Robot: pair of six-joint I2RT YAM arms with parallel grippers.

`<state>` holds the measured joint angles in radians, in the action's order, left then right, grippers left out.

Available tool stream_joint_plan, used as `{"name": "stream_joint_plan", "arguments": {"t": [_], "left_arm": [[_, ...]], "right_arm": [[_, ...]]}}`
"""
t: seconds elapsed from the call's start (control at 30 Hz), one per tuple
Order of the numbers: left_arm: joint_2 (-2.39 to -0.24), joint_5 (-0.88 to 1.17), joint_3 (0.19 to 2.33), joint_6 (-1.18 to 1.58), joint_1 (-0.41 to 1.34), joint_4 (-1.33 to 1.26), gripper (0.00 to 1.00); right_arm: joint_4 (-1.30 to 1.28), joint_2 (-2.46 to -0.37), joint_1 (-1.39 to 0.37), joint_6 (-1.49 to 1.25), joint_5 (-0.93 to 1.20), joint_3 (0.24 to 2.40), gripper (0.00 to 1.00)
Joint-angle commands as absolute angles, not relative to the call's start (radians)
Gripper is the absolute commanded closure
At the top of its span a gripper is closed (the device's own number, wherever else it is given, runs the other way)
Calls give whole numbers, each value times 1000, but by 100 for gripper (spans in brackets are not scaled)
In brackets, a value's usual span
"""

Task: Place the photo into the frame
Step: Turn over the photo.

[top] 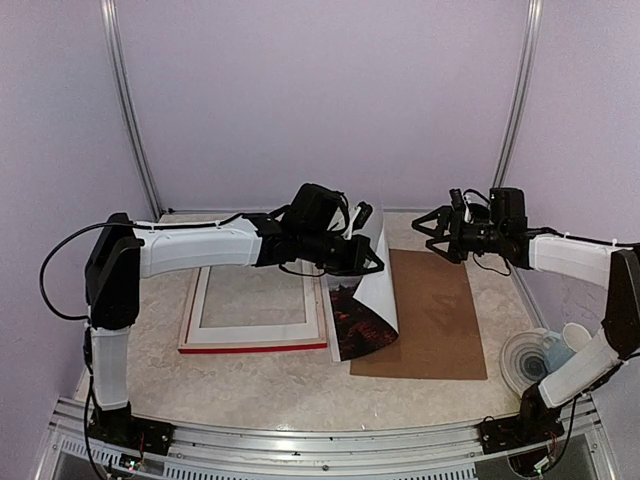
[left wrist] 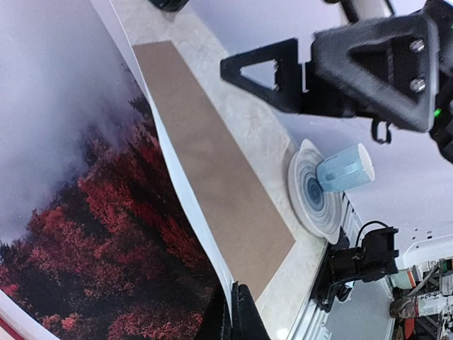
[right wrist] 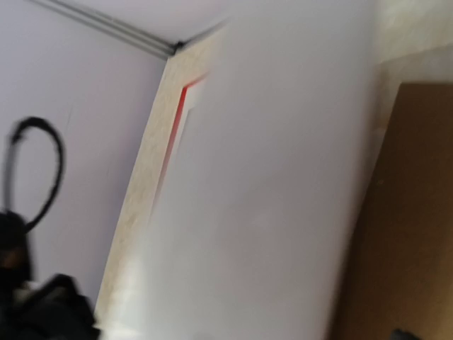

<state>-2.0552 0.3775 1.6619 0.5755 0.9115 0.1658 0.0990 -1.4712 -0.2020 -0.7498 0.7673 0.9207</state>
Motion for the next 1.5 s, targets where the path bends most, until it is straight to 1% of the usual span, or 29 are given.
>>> {"name": "stream_joint_plan", "arguments": {"t": [0.0,0.17,0.27,0.5,0.67,0.9,1.17,1.47], "left_arm": [[-1996,391,1736,566,908,148,100],[-1961,383,1776,549,893,151,100],[-1908,366,1722,551,872,131,100],[-1701,347,1382,629,788,19,100],[-1558,321,1183,672,731,25,100],[-1419,276,943,713,657,46,100],[-1362,288,785,714,555,53,99],[-1381,307,702,709,500,15,98]], "right_arm": [[70,-1429,-178,-727,727,881,1],[96,-1440,-176,-734,742,851,1],[112,-1449,-176,-738,757,840,1],[126,-1461,-176,-737,773,836,1],[136,-1484,-187,-740,780,846,1],[159,-1544,-242,-746,785,873,1],[180,-1646,-330,-747,803,911,1],[236,-1734,-396,-781,834,942,1]]}}
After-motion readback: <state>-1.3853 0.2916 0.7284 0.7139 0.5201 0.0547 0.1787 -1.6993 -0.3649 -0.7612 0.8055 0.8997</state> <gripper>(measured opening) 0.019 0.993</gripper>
